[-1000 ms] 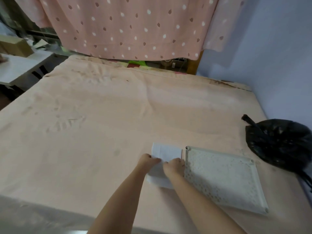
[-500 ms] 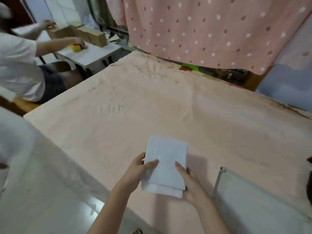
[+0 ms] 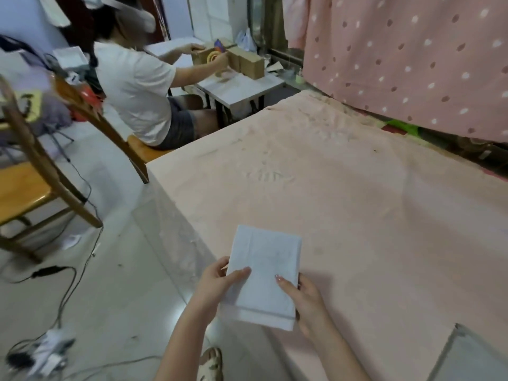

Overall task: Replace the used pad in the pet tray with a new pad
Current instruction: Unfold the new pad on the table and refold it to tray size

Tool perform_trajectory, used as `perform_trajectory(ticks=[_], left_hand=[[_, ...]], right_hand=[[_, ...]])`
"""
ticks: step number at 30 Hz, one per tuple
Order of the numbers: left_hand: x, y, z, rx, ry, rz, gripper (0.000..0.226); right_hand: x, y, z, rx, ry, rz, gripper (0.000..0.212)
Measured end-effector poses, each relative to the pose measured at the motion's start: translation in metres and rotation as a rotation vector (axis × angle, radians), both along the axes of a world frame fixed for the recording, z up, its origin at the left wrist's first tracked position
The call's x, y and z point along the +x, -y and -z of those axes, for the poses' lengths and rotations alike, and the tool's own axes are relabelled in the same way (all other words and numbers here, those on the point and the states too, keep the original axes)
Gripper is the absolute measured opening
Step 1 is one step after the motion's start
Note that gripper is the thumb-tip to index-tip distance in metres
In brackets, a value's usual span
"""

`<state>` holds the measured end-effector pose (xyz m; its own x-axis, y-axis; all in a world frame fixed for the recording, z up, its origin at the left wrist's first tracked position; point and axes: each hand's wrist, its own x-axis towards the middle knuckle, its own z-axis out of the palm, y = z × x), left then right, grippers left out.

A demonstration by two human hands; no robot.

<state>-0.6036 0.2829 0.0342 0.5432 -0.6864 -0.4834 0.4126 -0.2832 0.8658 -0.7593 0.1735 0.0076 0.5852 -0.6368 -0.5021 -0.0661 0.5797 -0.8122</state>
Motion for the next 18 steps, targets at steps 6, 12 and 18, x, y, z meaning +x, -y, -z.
perform_trajectory(ticks=[6,12,18], left_hand=[[0.068,-0.010,0.004,-0.002,0.011,0.040,0.039],[0.119,0.005,0.013,-0.006,0.033,0.170,0.019],[0.115,0.040,0.029,0.028,0.015,0.361,0.024]], right_hand=[[0.063,-0.022,0.003,0.001,-0.013,0.072,0.020],[0.104,-0.035,0.006,-0.021,-0.035,0.233,0.025],[0.093,-0.032,0.013,0.013,-0.136,0.434,0.020]])
